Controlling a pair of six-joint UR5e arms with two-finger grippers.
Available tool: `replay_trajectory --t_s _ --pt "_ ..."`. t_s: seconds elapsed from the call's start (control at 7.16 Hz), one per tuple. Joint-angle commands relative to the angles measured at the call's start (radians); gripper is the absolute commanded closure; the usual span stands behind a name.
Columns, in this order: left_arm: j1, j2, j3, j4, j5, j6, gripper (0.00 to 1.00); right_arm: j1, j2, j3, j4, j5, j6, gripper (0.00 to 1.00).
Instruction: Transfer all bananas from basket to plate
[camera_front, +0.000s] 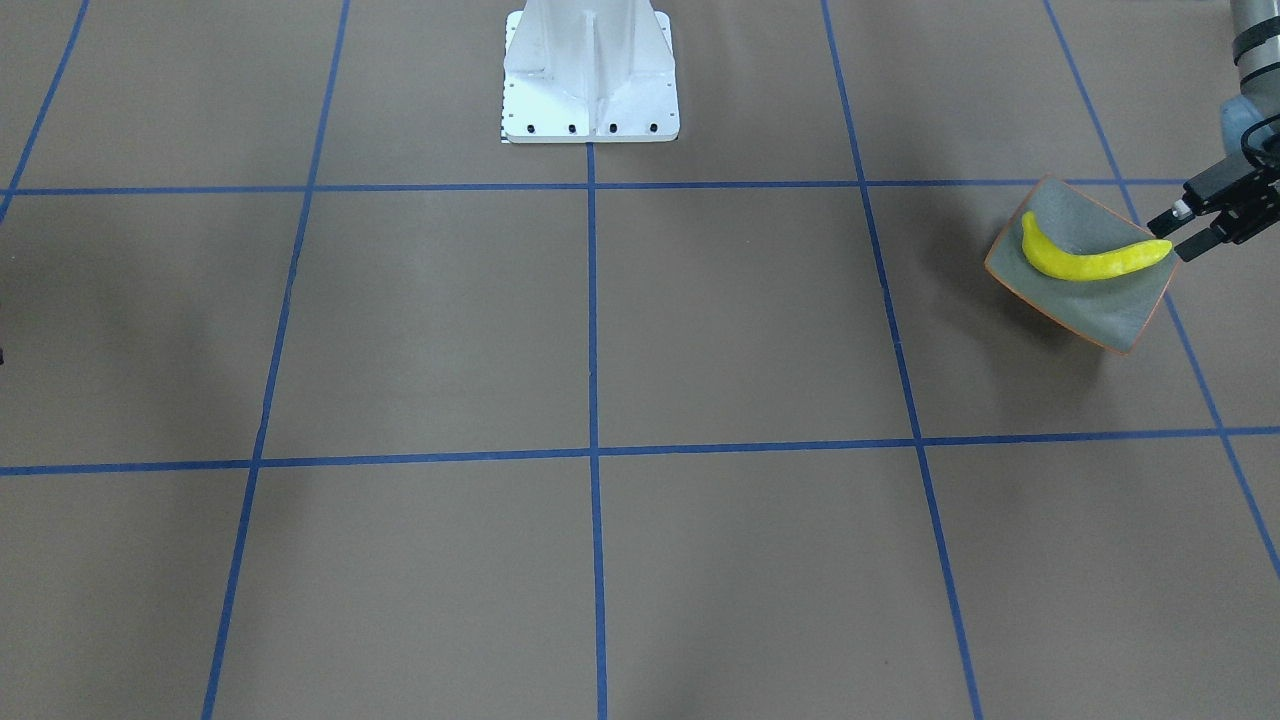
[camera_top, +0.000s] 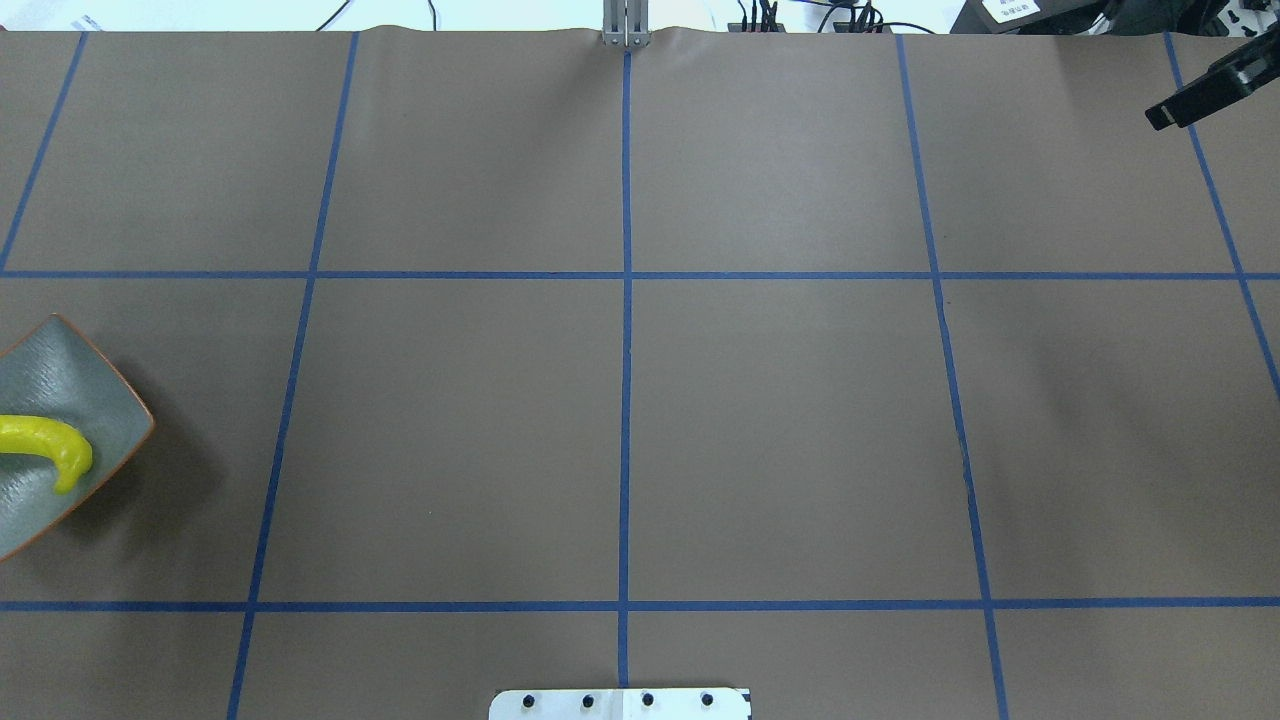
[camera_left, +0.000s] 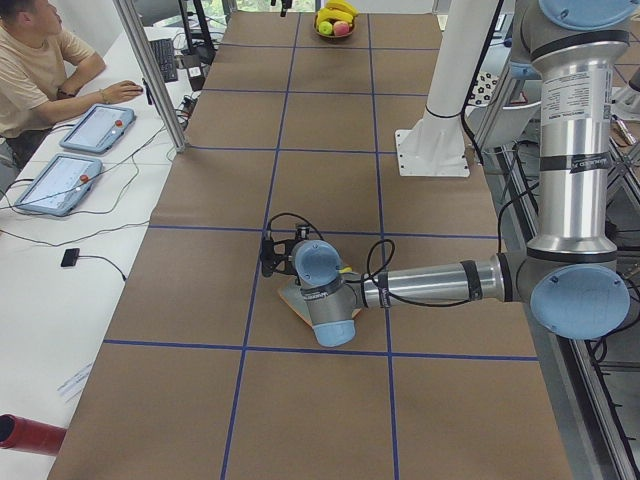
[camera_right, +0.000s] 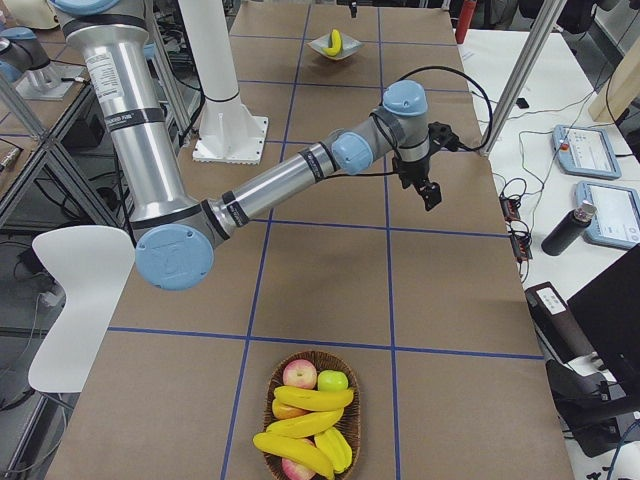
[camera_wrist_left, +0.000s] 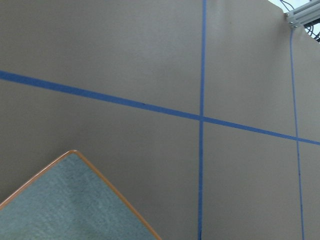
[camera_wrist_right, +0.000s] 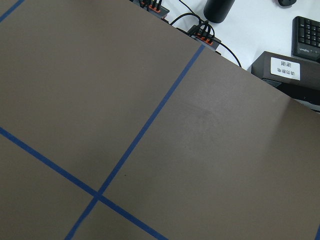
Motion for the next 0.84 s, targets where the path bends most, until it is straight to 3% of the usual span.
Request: replay_trajectory --t_s 0.0,0.28,0.7 --pt "-0.001 -0.061 -0.033 0.003 0.011 0.006 0.01 0.128 -0.121 -0.044 -0.001 0.034 -0.249 0.01" --pt "0.000 -0.099 -0.037 0.005 0.013 0.007 0.01 0.240 -0.294 -0.111 0.005 0.118 -0.321 0.01" --pt "0.008 -0.110 -0.036 0.003 0.048 0.007 0.01 0.395 -0.321 -0.337 0.007 0.115 -0.561 0.01"
